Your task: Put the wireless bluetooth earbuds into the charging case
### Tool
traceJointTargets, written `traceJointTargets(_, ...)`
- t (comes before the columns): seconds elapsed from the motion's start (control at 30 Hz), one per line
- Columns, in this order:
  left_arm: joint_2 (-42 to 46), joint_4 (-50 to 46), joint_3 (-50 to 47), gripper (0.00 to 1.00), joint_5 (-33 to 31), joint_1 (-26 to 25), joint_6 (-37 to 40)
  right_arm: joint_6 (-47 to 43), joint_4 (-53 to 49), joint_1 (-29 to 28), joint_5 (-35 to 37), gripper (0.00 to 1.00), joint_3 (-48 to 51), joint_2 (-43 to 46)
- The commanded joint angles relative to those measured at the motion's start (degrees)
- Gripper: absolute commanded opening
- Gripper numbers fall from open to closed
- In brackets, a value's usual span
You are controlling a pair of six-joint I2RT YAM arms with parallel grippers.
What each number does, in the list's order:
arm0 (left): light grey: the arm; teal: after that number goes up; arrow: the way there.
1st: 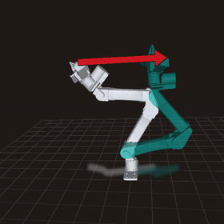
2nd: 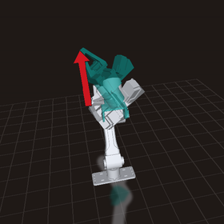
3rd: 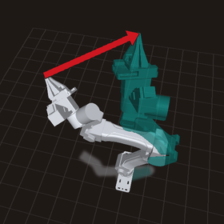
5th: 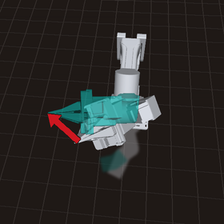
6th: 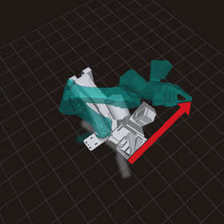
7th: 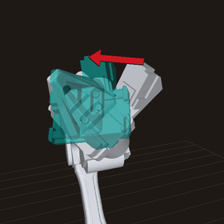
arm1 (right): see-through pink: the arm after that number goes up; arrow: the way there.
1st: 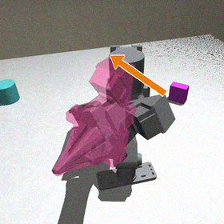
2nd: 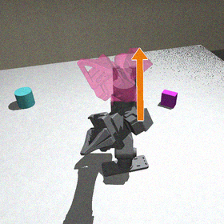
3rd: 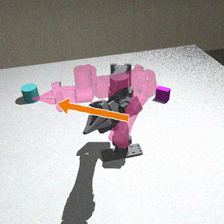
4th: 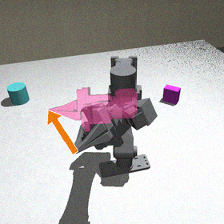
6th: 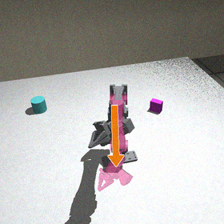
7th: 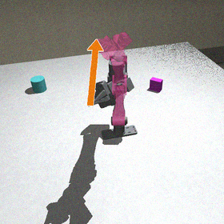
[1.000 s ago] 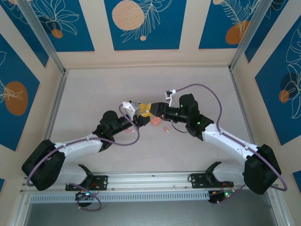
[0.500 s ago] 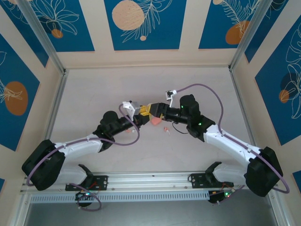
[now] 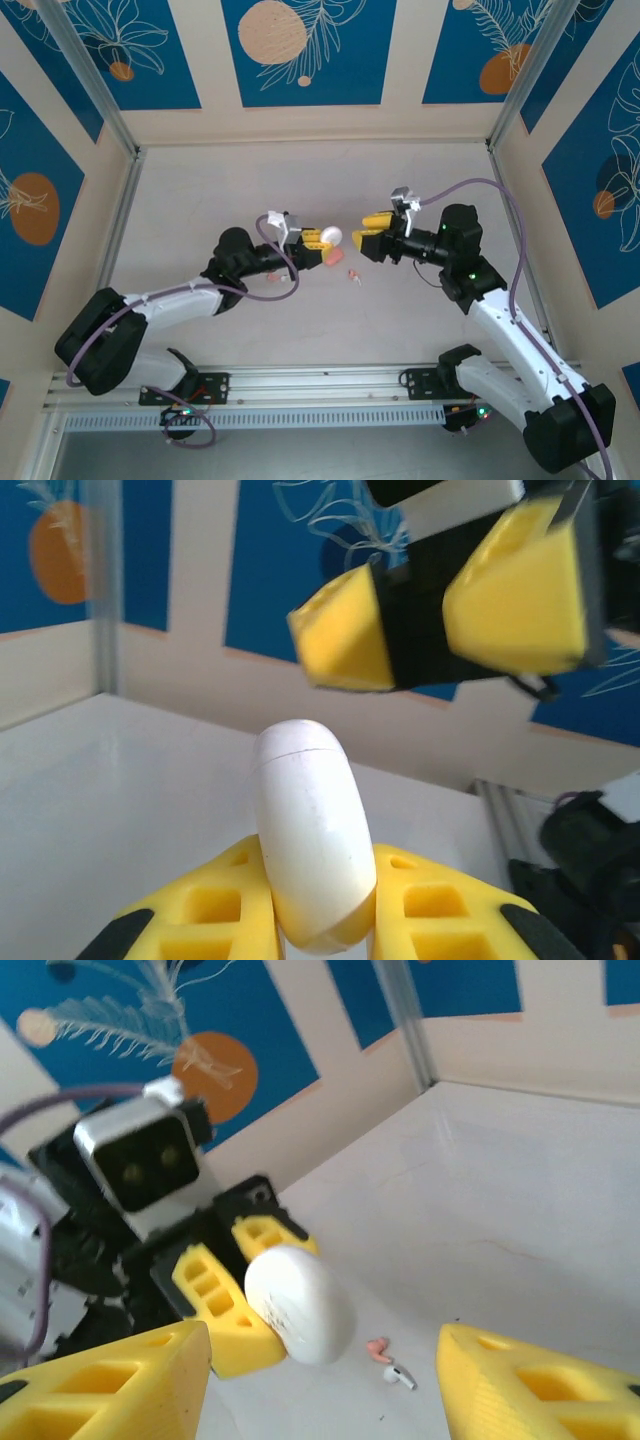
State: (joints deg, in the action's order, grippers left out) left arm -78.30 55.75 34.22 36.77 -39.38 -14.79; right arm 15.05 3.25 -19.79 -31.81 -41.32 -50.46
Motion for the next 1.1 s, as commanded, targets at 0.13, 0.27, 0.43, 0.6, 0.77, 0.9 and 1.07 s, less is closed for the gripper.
traceJointTargets(0.13,-5.2,16.7,1.9,0.14,12.6,0.6,-6.3,-28.1,-8.6,0.9,-17.4,0.58,-4.1,-1.5)
traceJointTargets(0.27,-8.2,23.2,2.6,0.13,14.5,0.6,-9.8,-31.7,-13.9,1.2,-22.8,0.57,-8.1,-5.6)
traceJointTargets(0.43,-9.7,24.8,3.3,0.12,15.3,0.6,-10.9,-33.4,-15.9,1.1,-26.0,0.55,-10.5,-9.0)
traceJointTargets(0.6,-9.6,24.8,3.5,0.12,15.5,0.6,-10.8,-35.2,-18.9,1.0,-26.8,0.51,-13.0,-11.6)
traceJointTargets(0.77,-9.3,24.8,3.5,0.12,15.8,0.6,-10.8,-35.4,-19.2,0.9,-27.1,0.5,-14.0,-13.8)
traceJointTargets(0.9,-8.9,24.8,3.4,0.12,15.8,0.6,-10.8,-35.0,-18.7,0.9,-26.1,0.49,-14.6,-14.9)
traceJointTargets(1.07,-8.4,24.7,3.5,0.12,15.6,0.6,-10.5,-34.9,-18.8,0.9,-26.1,0.48,-15.0,-16.0)
